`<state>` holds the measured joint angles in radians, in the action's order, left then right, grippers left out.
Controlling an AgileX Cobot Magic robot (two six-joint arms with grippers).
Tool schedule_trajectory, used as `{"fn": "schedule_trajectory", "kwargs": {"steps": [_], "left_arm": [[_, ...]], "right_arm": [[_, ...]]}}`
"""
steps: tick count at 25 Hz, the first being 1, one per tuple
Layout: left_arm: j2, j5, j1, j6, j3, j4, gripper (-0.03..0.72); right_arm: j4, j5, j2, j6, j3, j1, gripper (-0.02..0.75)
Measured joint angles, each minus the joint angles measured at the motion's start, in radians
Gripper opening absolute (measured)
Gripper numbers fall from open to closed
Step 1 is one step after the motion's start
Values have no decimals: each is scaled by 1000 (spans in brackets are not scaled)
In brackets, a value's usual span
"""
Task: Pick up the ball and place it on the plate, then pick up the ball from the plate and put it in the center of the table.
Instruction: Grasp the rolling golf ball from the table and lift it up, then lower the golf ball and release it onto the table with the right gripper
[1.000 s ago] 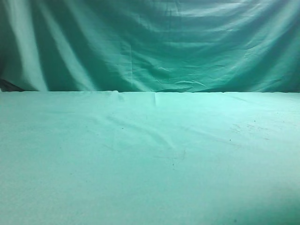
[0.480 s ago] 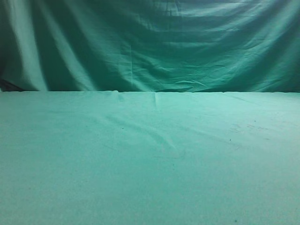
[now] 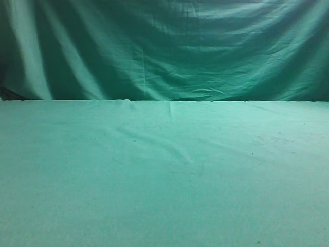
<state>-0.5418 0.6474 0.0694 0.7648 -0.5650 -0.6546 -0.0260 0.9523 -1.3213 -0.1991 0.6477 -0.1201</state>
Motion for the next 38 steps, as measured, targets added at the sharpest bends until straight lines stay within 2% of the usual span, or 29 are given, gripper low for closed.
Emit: {"fn": "schedule_trajectory", "kwargs": {"steps": [3, 4, 5, 11, 14, 15, 16, 22, 27, 30, 33, 38], "left_arm": [[0, 0, 0, 0, 0, 0, 0], [0, 0, 0, 0, 0, 0, 0], [0, 0, 0, 0, 0, 0, 0], [0, 0, 0, 0, 0, 0, 0], [0, 0, 0, 0, 0, 0, 0], [0, 0, 0, 0, 0, 0, 0], [0, 0, 0, 0, 0, 0, 0], [2, 0, 0, 0, 0, -16, 0], [77, 4, 0, 0, 0, -29, 0], [152, 16, 0, -21, 0, -10, 0], [227, 26, 0, -108, 14, 66, 0], [337, 34, 0, -268, 108, 191, 0]], "right_arm": [[-7, -56, -64, 6, 0, 0, 577], [-7, -73, -88, 7, 0, 0, 534], [-7, -85, -110, 9, 0, 0, 529], [-9, -135, -187, 11, 0, 0, 531], [-9, -140, -192, 11, 0, 0, 398], [-9, -140, -194, 11, 0, 0, 330], [-9, -140, -194, 11, 0, 0, 307], [-12, -101, -183, 43, 43, 0, 316], [-52, -12, -130, 143, 196, -6, 316], [-48, 39, -118, 187, 296, -78, 316], [-42, 59, -118, 205, 379, -197, 316], [-36, 78, -148, 210, 513, -369, 316]]}}
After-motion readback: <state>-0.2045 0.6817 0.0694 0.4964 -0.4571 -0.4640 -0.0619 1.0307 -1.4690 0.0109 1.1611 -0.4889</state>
